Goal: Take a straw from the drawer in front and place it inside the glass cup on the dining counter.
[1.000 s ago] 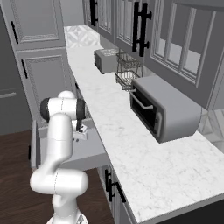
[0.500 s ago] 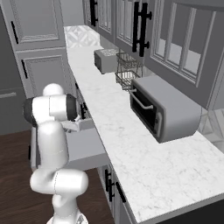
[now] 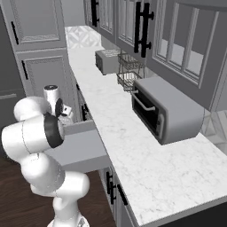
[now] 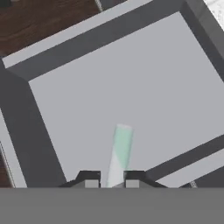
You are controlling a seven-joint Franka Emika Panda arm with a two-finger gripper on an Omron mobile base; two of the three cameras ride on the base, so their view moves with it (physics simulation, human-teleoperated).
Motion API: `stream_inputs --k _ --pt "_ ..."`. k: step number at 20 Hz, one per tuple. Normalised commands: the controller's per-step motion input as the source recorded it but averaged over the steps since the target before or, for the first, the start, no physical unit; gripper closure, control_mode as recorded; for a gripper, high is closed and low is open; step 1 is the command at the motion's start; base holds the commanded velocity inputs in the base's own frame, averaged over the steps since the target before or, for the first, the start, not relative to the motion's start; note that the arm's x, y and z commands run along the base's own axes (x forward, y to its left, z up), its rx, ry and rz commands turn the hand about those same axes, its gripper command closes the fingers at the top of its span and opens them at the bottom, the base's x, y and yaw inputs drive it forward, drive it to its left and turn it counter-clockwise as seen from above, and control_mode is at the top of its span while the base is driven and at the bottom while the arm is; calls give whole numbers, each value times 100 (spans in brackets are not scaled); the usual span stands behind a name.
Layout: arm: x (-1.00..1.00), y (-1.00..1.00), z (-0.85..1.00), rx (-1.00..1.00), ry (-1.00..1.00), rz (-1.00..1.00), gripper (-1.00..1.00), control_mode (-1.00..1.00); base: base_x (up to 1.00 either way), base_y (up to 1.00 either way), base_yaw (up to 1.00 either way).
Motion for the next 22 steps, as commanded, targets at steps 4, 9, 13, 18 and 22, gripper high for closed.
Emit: stream_inputs --k 4,9,13,18,22 --pt "-59 0 100 -6 -25 12 100 -100 0 0 0" --pt "-42 -7 96 -2 -11 9 100 -100 0 0 0" --pt "-54 -20 68 0 0 4 100 -100 0 0 0" --pt "-46 -26 34 4 0 1 100 -100 0 0 0" --pt "-30 -6 5 0 0 0 100 100 -20 0 0"
